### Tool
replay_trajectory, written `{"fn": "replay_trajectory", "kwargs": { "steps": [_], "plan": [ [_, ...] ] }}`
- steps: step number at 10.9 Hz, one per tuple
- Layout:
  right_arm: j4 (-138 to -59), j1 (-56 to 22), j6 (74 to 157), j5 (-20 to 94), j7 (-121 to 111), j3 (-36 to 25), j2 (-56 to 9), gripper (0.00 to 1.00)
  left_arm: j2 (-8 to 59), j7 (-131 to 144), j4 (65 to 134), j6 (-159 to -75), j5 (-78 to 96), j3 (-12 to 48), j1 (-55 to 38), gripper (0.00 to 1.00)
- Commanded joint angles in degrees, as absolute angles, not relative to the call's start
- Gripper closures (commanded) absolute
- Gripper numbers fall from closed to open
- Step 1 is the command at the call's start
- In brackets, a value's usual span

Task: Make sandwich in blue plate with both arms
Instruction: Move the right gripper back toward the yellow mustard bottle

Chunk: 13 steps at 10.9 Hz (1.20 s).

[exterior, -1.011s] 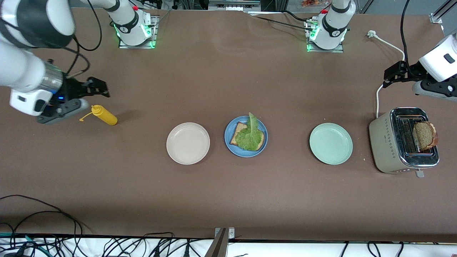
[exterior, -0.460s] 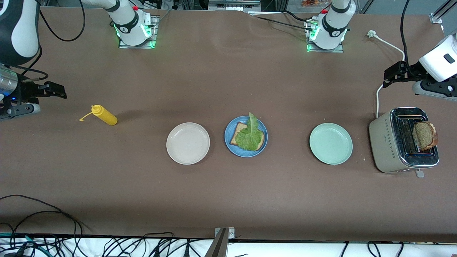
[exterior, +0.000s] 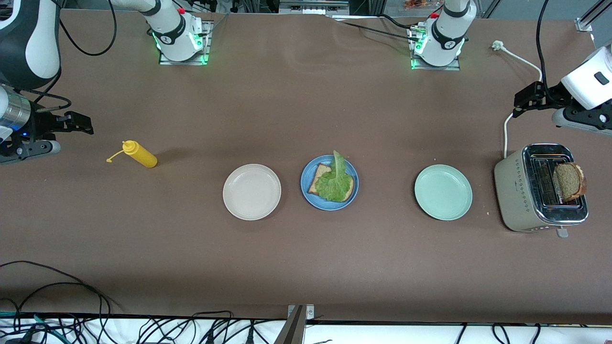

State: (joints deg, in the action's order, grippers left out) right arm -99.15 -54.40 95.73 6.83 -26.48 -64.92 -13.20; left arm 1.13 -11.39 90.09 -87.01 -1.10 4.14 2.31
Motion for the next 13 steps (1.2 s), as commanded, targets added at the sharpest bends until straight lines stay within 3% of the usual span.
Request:
{"fn": "replay_trajectory", "kwargs": {
  "steps": [1,3,4,7,10,12,13],
  "plan": [
    [-100.11,-54.93,96.59,5.80,-26.72,-65.74,-12.57,0.00,0.53,-11.87,90.09,-86.40,-0.53,4.13,2.46,0.00],
    [-101.77,-53.89,98.52,5.80,-26.81,-65.31,-12.39,0.00,0.53,-11.95,90.09,-86.40,-0.53,4.13,2.46,0.00],
    [-101.69,-50.74,98.70,5.89,-26.98,-62.26,-12.13,0.00,0.53,-11.95,90.09,-86.40,-0.53,4.13,2.46,0.00],
    [-101.60,-28.28,98.96,5.80,-27.25,-38.66,-8.97,0.00,0.61,-11.87,90.09,-86.40,-0.53,4.22,2.46,0.00],
    [-103.35,-19.11,101.23,5.80,-27.25,-28.96,-6.95,0.00,0.53,-11.87,90.09,-86.40,-0.53,4.22,2.46,0.00],
    [-109.30,-8.14,106.58,5.80,-28.29,-16.84,-2.66,0.00,0.53,-11.87,90.09,-86.40,-0.53,4.22,2.46,0.00],
    [-114.21,-6.00,111.48,6.15,-30.56,-14.79,0.32,0.00,0.53,-11.87,90.09,-86.40,-0.53,4.22,2.46,0.00]
  ]
}}
